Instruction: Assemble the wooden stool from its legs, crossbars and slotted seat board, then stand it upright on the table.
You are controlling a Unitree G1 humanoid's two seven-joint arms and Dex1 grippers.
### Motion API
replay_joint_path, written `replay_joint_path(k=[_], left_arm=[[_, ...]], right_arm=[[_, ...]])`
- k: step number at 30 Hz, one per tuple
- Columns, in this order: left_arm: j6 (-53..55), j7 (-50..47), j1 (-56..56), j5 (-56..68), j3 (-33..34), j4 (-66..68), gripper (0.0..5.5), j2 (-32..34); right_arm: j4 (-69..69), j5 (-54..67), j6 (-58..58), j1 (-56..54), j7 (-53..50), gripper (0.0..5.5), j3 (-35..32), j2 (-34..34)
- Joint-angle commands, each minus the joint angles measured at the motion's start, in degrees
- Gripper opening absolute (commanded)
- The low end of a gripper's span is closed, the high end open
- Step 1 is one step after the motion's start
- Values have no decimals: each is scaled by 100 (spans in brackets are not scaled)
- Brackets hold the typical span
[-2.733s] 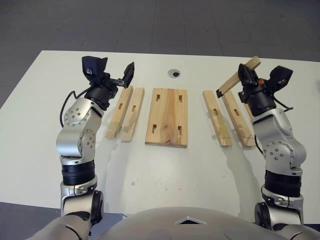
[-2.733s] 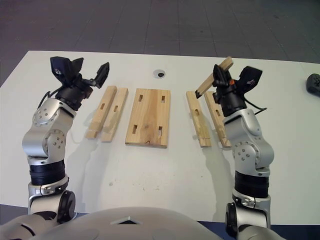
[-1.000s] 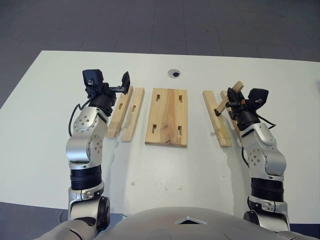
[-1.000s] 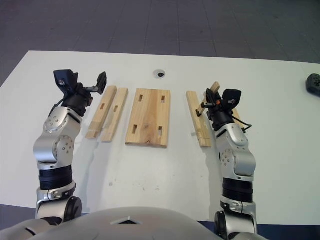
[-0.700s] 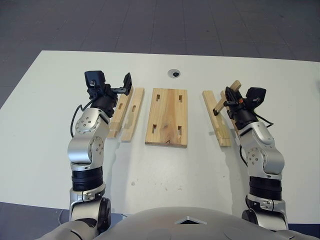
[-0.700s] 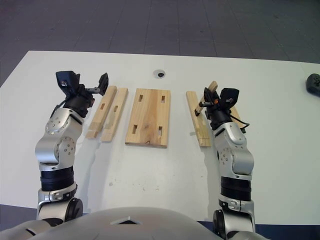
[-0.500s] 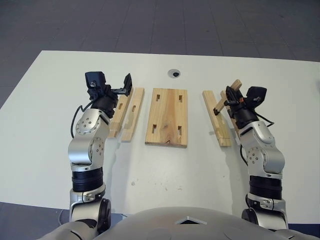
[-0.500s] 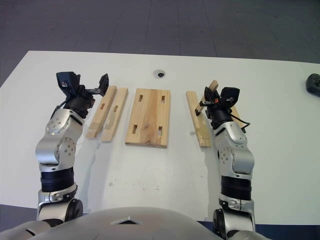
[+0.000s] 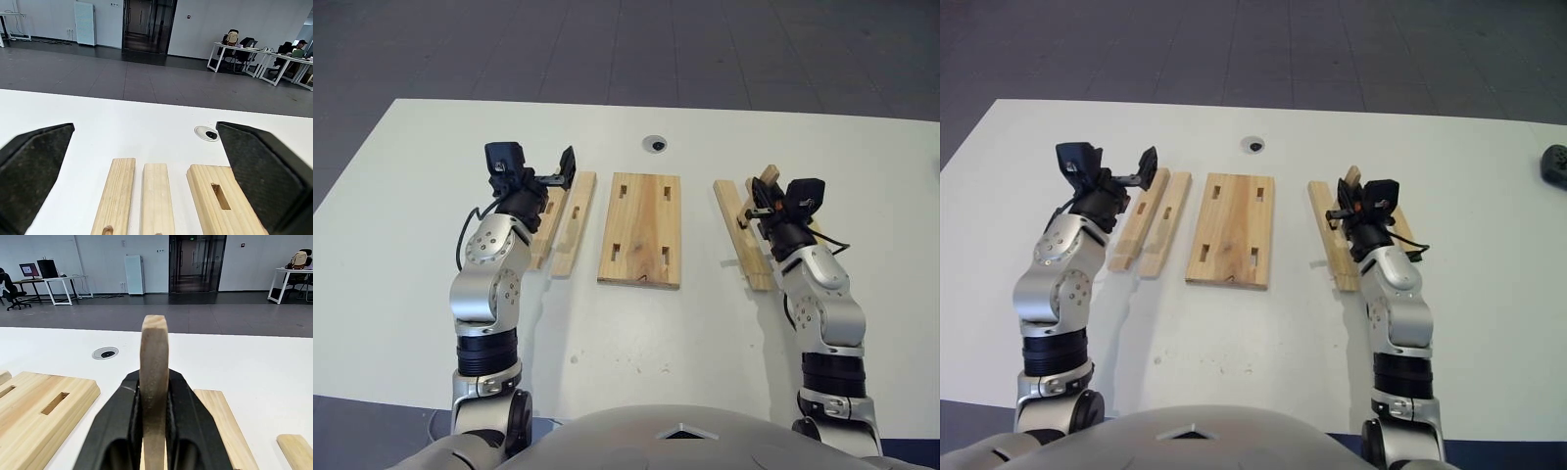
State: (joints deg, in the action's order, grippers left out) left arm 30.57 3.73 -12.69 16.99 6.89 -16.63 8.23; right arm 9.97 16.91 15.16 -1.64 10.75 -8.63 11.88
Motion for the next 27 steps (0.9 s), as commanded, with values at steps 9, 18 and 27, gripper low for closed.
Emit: replay_joint_path(k=[9, 18, 27], left_arm=[[-49, -1, -7, -123, 48, 65, 540, 87], [-129, 45, -68, -190, 107, 209, 540, 67], [-193, 74, -86, -200, 105, 295, 540, 39]], right_arm=[[-10, -207, 117, 454, -184, 43, 88, -148], [46, -247, 141, -493, -189, 154, -97, 83], [744, 277, 1058, -1528, -406, 298, -275, 61]])
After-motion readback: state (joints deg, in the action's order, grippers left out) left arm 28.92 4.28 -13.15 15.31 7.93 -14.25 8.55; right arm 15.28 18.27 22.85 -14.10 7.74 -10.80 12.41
